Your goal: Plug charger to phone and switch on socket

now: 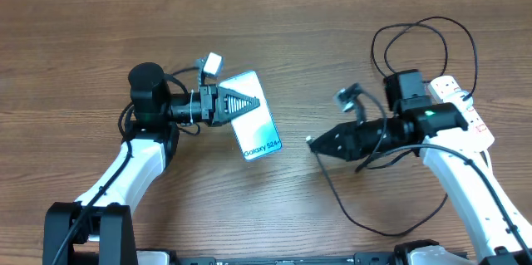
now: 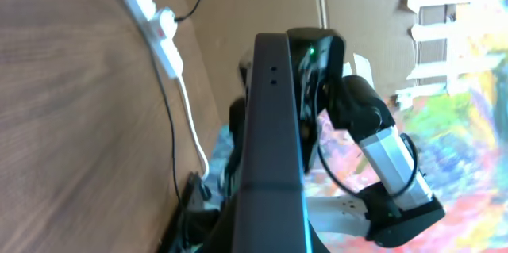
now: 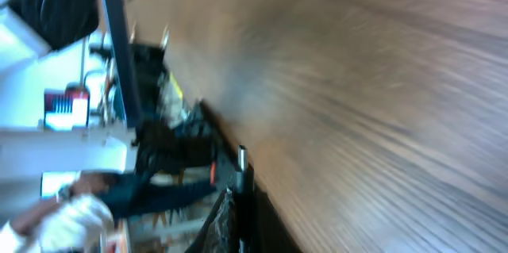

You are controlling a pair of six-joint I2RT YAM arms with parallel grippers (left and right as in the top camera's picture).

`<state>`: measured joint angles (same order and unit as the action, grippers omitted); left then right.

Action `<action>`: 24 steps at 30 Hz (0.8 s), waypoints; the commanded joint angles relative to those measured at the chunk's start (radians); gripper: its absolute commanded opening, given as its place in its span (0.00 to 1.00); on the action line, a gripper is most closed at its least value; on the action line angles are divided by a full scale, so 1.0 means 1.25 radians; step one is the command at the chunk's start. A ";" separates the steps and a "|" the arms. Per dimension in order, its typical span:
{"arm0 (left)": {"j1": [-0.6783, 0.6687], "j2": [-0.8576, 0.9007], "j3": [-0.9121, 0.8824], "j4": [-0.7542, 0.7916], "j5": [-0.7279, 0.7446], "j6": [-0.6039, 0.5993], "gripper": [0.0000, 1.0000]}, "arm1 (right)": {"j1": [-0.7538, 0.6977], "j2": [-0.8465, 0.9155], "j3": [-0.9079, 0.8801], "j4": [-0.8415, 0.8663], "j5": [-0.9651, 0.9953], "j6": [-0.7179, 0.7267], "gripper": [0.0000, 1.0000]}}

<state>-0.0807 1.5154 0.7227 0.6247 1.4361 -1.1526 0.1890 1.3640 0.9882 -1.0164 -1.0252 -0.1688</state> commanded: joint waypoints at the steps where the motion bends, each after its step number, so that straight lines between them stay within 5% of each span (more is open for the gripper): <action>1: 0.002 0.001 0.022 0.075 -0.012 -0.083 0.04 | 0.047 -0.013 -0.007 0.003 -0.044 -0.052 0.04; 9: 0.002 0.001 0.022 0.145 -0.026 -0.146 0.04 | 0.147 -0.013 -0.011 0.099 -0.079 -0.023 0.04; 13: 0.002 0.001 0.022 0.145 -0.027 -0.146 0.04 | 0.156 -0.013 -0.011 0.170 -0.079 0.076 0.04; 24: 0.049 0.001 0.022 0.163 -0.050 -0.147 0.04 | 0.156 -0.013 -0.011 0.185 -0.083 0.077 0.04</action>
<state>-0.0544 1.5154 0.7261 0.8169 1.3994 -1.3174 0.3801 1.3640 0.9787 -0.8001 -1.1099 -0.0792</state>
